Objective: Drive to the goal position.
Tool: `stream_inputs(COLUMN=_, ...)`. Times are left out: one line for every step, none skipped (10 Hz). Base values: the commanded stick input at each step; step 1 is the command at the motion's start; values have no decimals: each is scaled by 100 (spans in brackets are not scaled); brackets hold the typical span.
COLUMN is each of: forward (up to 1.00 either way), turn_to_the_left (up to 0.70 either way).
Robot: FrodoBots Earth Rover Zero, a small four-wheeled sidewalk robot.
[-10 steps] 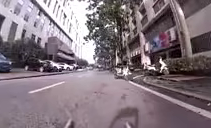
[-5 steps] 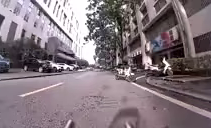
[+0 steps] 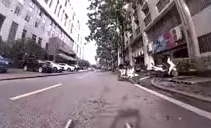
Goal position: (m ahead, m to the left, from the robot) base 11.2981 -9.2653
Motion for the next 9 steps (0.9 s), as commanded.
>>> stream_inputs(forward=70, turn_to_the_left=0)
stream_inputs(forward=70, turn_to_the_left=0)
stream_inputs(forward=70, turn_to_the_left=0)
stream_inputs(forward=70, turn_to_the_left=0)
stream_inputs(forward=70, turn_to_the_left=0)
stream_inputs(forward=70, turn_to_the_left=0)
stream_inputs(forward=70, turn_to_the_left=0)
stream_inputs(forward=70, turn_to_the_left=0)
stream_inputs(forward=70, turn_to_the_left=0)
